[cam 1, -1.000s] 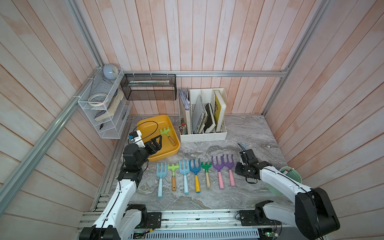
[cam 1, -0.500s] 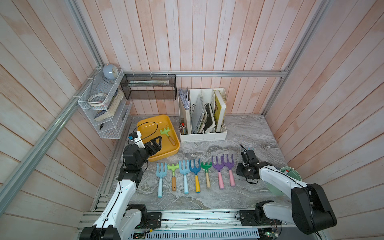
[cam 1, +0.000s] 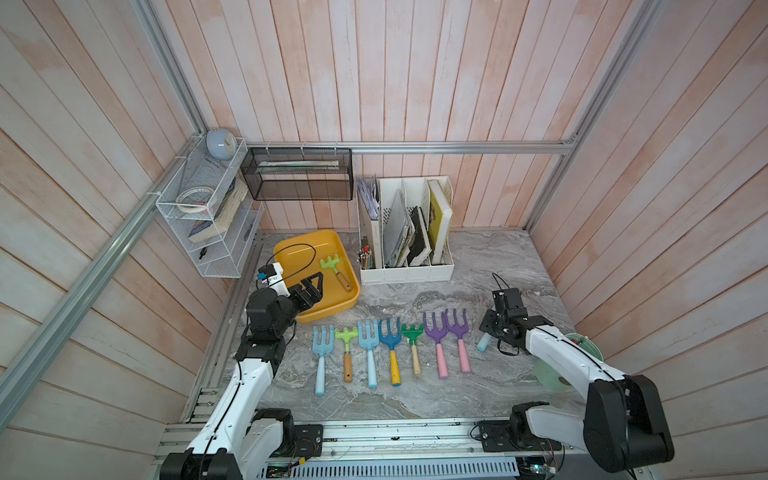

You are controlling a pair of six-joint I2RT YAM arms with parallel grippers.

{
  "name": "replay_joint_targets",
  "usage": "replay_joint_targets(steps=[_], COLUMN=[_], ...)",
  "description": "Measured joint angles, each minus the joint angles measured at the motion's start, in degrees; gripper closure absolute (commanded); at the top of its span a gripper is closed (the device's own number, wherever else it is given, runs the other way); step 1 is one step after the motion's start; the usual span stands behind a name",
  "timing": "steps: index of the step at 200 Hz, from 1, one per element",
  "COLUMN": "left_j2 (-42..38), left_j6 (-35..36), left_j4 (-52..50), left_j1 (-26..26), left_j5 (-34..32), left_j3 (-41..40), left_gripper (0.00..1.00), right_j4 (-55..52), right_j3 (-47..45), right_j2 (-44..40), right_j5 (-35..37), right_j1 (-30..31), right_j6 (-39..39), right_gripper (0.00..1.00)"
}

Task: Take the hand rake out of the storage box
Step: Pick up the rake at the center of the board.

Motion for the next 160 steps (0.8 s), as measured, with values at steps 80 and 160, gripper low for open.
replay_joint_targets(steps=[80, 160], left_j2=[-0.02, -2.78], left_j6=[0.28, 1.88], left_j4=[-0.59, -3.26], left_j1=[0.72, 2.19], left_j5=[-1.11, -3.69], left_j3=[0.00, 0.00], left_gripper=[0.00, 0.00], right_j4=[1.42, -2.71], right_j3=[5.62, 13.42], right_j2=[14.45, 14.03], right_j5=[-1.09, -4.66], right_j1=[-1.60, -2.49], right_j6=[-4.09, -26.77], right_gripper=[0.93, 1.00])
